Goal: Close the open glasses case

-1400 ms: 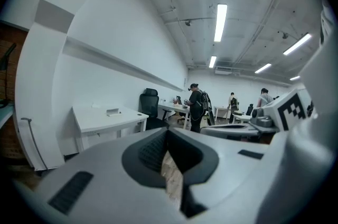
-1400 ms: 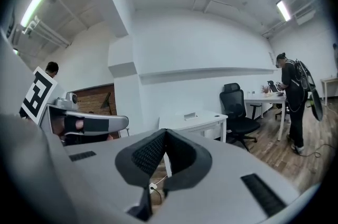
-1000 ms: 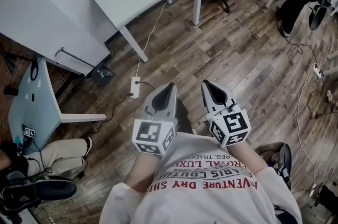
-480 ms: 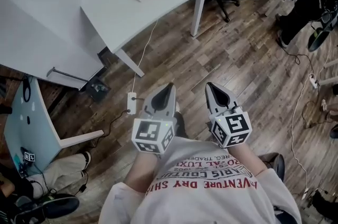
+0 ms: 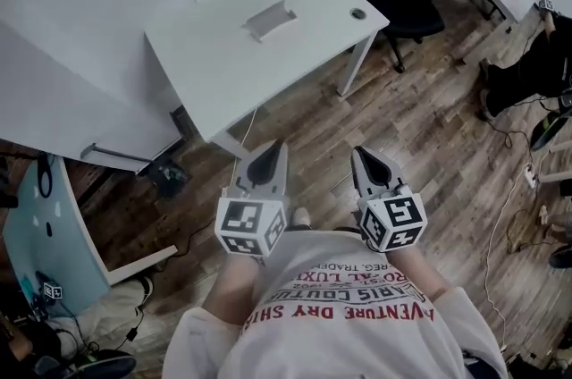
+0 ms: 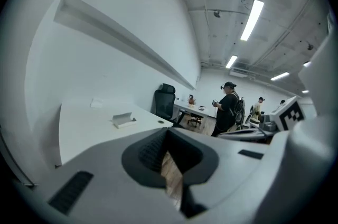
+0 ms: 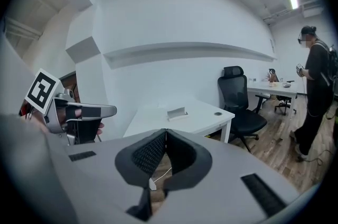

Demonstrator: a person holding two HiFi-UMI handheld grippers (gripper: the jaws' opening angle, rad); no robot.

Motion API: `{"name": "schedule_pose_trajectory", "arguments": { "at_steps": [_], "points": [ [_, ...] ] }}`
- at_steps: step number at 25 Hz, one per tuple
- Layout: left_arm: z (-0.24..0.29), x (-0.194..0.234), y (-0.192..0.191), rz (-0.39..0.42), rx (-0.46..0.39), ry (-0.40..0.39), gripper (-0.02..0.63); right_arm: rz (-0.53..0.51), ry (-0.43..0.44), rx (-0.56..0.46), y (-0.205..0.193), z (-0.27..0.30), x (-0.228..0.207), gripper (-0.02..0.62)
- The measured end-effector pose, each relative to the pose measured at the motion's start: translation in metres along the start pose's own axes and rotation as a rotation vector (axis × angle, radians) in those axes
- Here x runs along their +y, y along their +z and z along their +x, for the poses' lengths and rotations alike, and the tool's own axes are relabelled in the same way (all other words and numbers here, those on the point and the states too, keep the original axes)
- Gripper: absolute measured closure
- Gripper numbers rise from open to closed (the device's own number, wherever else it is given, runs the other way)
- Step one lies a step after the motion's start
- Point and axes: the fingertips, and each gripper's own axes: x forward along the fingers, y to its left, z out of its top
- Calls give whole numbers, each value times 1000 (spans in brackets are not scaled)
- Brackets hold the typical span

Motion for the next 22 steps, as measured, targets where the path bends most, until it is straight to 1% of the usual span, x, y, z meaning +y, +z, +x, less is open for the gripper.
{"name": "schedule_pose_trajectory", "arguments": {
  "at_steps": [3,7,10,15,22],
  "points": [
    [19,22,8,-4,2,21,601,2,12,4,11,29,-6,583],
    [40,46,7,-20,17,57,601,-22,32,24,17,67,-17,583],
    [57,72,5,-34,26,108,601,-33,57,39,21,104,-27,583],
    [92,116,8,-85,30,218,601,-55,144,57,38,178,-38,583],
    [171,162,30,-171,24,335,601,-115,284,106,79,280,-65,583]
  ]
}}
